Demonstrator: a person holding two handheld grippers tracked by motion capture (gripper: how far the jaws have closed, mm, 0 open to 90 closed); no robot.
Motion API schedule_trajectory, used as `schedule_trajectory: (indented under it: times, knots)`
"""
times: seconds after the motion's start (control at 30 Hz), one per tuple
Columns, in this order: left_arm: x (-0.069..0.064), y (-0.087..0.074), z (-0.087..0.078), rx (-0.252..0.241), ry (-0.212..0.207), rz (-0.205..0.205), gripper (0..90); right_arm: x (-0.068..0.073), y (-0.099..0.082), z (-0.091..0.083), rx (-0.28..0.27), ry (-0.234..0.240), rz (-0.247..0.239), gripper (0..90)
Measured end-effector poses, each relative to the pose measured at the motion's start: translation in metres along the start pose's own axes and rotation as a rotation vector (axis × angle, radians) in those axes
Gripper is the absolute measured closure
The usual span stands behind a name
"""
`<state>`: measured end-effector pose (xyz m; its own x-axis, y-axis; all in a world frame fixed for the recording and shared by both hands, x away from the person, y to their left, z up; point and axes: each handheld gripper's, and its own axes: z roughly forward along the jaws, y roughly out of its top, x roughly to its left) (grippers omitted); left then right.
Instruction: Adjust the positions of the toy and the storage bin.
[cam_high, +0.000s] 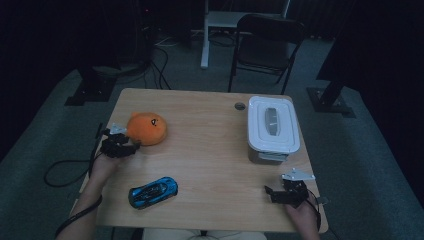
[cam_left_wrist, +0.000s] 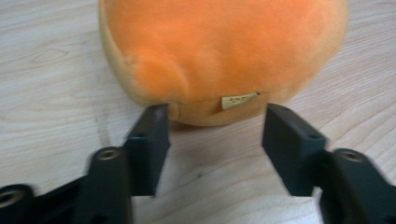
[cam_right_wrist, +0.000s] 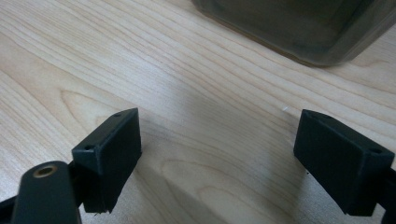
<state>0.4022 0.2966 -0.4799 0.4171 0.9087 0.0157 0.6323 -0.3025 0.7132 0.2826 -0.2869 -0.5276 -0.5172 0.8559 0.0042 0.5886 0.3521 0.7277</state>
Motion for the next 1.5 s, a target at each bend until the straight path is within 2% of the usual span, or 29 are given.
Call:
schedule_trajectory:
  times: [0.13,0.2,0.27,0.3,0.33,0.37,0.5,0.53,0.6,0.63,0.67,0.73,0.83,0.9,1.0,1.1,1.13,1.2,1.23,1.27,1.3,1.37,1.4,1.5]
  knots:
    - [-0.002,0.003,0.005,0.004,0.006,-0.013,54.8,0.000,0.000,0.000,0.000,-0.001,0.001,14.4]
    - [-0.004,0.004,0.007,0.012,0.009,-0.012,66.3,0.000,0.000,0.000,0.000,-0.001,0.002,14.4]
    - [-0.007,0.006,0.008,0.021,0.009,0.002,82.8,0.000,0.000,0.000,0.000,-0.002,0.002,14.4]
    - [-0.009,0.006,0.009,0.019,0.008,0.001,88.5,0.000,0.000,0.000,0.000,-0.002,0.003,14.4]
    - [-0.011,0.007,0.009,0.021,-0.003,0.003,90.0,0.000,0.000,0.000,0.000,-0.002,0.003,14.4]
    - [-0.014,0.008,0.010,0.026,0.004,0.031,90.0,0.000,0.000,0.000,0.000,-0.002,0.003,14.4]
    - [-0.024,0.013,0.010,0.034,-0.021,0.071,90.0,0.000,0.000,0.000,0.000,-0.002,0.003,14.4]
    - [-0.027,0.014,0.010,0.031,-0.016,0.077,90.0,0.000,0.000,0.000,0.000,-0.002,0.003,14.4]
    - [-0.032,0.015,0.010,0.026,-0.048,0.102,90.0,0.000,0.000,0.000,0.000,-0.003,0.003,14.4]
    - [-0.035,0.015,0.010,0.027,-0.042,0.109,90.0,0.000,0.000,0.000,0.000,-0.003,0.003,14.4]
    - [-0.037,0.015,0.009,0.028,-0.055,0.118,90.0,0.000,0.000,0.000,0.000,-0.003,0.003,14.4]
    - [-0.040,0.012,0.008,0.028,-0.022,0.128,90.0,0.000,0.000,0.000,0.000,-0.003,0.003,14.4]
    - [-0.039,0.007,0.002,0.008,-0.012,0.124,90.0,0.000,0.000,0.000,0.000,-0.003,0.003,14.5]
    - [-0.037,0.004,-0.002,-0.008,-0.007,0.114,73.4,0.000,0.000,0.000,0.000,-0.003,0.003,14.5]
    - [-0.032,0.003,-0.005,-0.021,0.002,0.105,64.2,0.000,0.000,0.000,0.000,-0.003,0.004,14.4]
    - [-0.031,0.004,-0.004,-0.043,0.002,0.124,64.4,0.000,0.000,0.000,0.000,-0.004,0.004,14.5]
    - [-0.031,0.005,-0.002,-0.041,-0.010,0.133,64.4,0.000,0.000,0.000,0.000,-0.004,0.004,14.5]
    - [-0.033,0.007,0.001,-0.038,0.015,0.153,64.5,0.000,0.000,0.000,0.000,-0.004,0.004,14.5]
    - [-0.033,0.008,0.004,-0.031,0.009,0.150,65.6,0.000,0.000,0.000,0.000,-0.004,0.004,14.5]
    - [-0.034,0.009,0.006,-0.031,0.023,0.154,65.8,0.000,0.000,0.000,-0.001,-0.005,0.004,14.5]
    - [-0.035,0.010,0.007,-0.024,0.042,0.153,69.3,0.000,0.000,0.000,0.000,-0.004,0.004,14.5]
    - [-0.035,0.011,0.011,-0.009,0.053,0.151,73.7,0.000,0.000,0.000,0.000,-0.005,0.004,14.5]
    - [-0.035,0.011,0.012,-0.005,0.062,0.142,79.9,0.000,0.000,0.000,0.000,-0.005,0.004,14.5]
    - [-0.034,0.011,0.012,0.021,0.060,0.125,89.8,0.000,0.000,0.000,-0.001,-0.005,0.004,14.6]
